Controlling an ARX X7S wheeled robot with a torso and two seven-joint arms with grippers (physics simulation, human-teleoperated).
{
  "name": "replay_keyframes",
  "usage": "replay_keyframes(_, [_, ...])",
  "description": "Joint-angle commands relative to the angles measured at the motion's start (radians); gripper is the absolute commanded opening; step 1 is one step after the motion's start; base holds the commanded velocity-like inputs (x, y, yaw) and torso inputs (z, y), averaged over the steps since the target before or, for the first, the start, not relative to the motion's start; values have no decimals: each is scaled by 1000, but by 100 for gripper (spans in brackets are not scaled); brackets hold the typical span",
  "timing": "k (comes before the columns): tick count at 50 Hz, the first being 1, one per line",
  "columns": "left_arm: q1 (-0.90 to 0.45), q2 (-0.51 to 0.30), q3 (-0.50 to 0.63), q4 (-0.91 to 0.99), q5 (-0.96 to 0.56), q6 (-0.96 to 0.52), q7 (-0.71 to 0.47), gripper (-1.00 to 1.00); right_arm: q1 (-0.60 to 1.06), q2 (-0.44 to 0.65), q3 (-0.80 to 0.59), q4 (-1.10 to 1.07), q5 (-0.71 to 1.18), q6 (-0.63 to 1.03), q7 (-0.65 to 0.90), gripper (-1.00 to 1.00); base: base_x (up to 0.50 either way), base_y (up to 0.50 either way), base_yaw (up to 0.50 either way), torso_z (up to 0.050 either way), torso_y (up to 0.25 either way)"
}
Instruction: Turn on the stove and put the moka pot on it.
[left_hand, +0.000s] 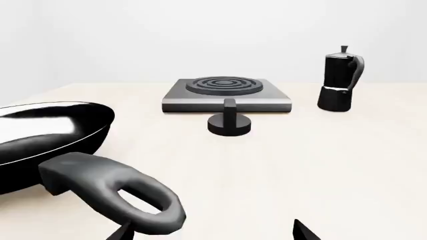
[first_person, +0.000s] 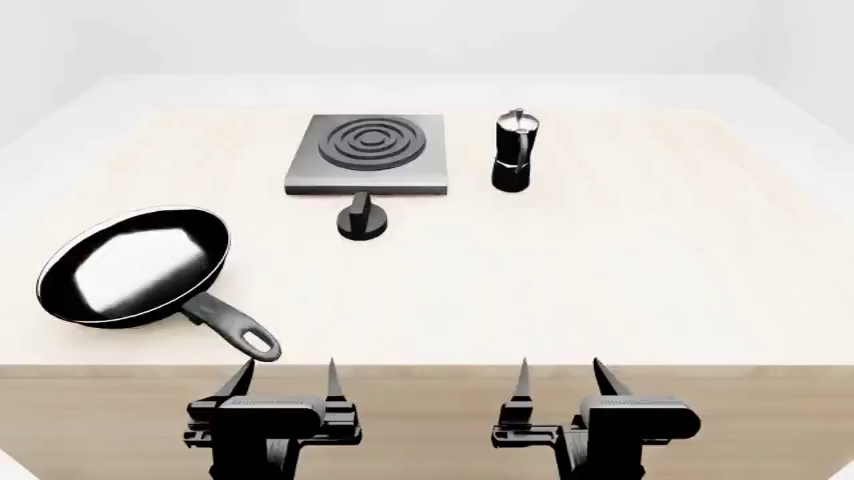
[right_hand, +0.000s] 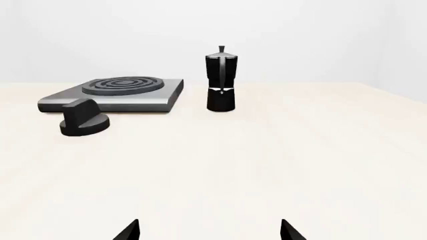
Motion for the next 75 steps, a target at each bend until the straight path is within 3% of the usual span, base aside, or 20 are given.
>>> replay_keyframes(1, [-2, -13, 13, -4, -13, 2, -13, 100, 4, 13, -17, 10, 14, -6, 17, 100, 0, 0, 0, 0, 0])
replay_keyframes(11, [7, -47, 46, 18, -44, -2, -52, 100, 6, 42, -63, 52, 34, -50, 52, 100, 0, 0, 0, 0, 0])
replay_keyframes(17, [10, -62, 52, 61, -51, -25, -72, 100, 3, 56, -71, -48, 47, 2, 73, 100, 0, 0, 0, 0, 0])
replay_keyframes(34, [-64, -169, -29, 749, -27, -423, -142, 100, 173, 127, -62, -616, 62, 393, 120, 100, 0, 0, 0, 0, 0])
replay_keyframes(45, [-105, -201, -101, 1002, -73, -589, -146, 100, 255, 151, -46, -844, 86, 574, 136, 100, 0, 0, 0, 0, 0])
replay_keyframes(47, [-113, -230, -95, 1047, -86, -611, -161, 100, 280, 156, -44, -895, 92, 622, 139, 100, 0, 0, 0, 0, 0])
replay_keyframes(49, [-112, -314, -72, 1047, -161, -601, -258, 100, 290, 158, -42, -911, 98, 638, 140, 100, 0, 0, 0, 0, 0])
replay_keyframes(53, [-138, -754, 108, 1047, -474, -398, -730, 100, 284, 165, -57, -936, 90, 631, 147, 100, 0, 0, 0, 7, 0])
replay_keyframes(55, [-192, -889, 208, 1047, -546, -344, -886, 100, 315, 165, -56, -972, 101, 691, 151, 100, 0, 0, 0, 50, 0])
replay_keyframes(75, [-178, -926, 258, 1017, -553, -271, -921, 100, 311, 180, -70, -952, 122, 666, 172, 100, 0, 0, 0, 50, 1])
